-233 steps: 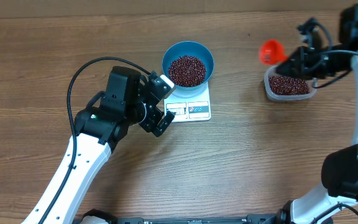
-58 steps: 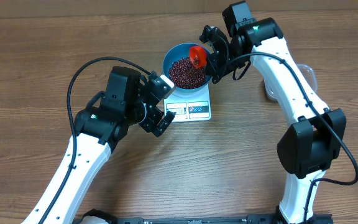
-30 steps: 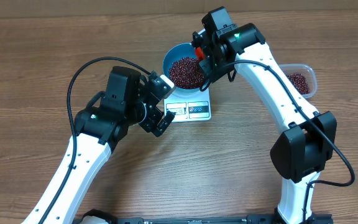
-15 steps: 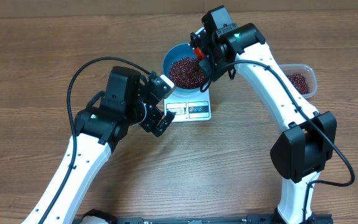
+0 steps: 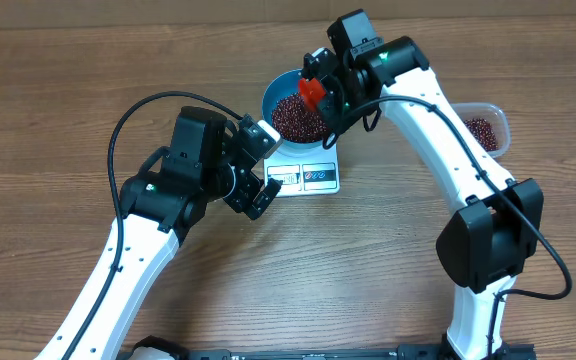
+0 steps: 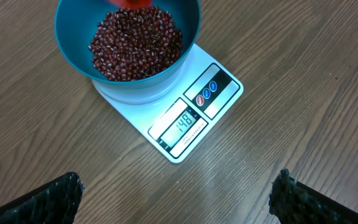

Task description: Scoop item into bowl and weigh 150g on scale

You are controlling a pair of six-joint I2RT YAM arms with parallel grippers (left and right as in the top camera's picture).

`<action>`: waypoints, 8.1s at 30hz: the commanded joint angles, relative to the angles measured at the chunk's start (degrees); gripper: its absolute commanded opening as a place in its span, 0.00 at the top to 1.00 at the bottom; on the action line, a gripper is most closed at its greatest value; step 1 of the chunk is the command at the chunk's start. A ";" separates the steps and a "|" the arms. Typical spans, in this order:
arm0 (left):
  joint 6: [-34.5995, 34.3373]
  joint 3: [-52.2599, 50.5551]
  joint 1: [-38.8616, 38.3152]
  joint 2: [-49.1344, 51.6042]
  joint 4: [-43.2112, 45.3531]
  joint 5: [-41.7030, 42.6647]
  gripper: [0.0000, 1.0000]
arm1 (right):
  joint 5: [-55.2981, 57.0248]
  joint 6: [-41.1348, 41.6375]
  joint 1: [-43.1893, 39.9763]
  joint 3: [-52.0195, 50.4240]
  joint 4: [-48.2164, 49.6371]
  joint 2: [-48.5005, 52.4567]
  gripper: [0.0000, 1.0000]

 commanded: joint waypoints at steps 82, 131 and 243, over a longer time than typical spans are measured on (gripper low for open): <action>-0.55 -0.13 -0.39 0.24 0.20 0.09 0.00 | 21.88 33.31 -24.59 -17.64 -7.13 -15.08 0.96; -0.55 -0.13 -0.39 0.24 0.20 0.09 0.01 | -23.47 26.60 -45.64 -16.13 -14.10 -39.12 0.04; -0.33 -0.13 -0.35 -0.04 -2.25 -1.86 0.01 | 1.60 22.77 -17.62 -113.20 65.35 -118.49 0.00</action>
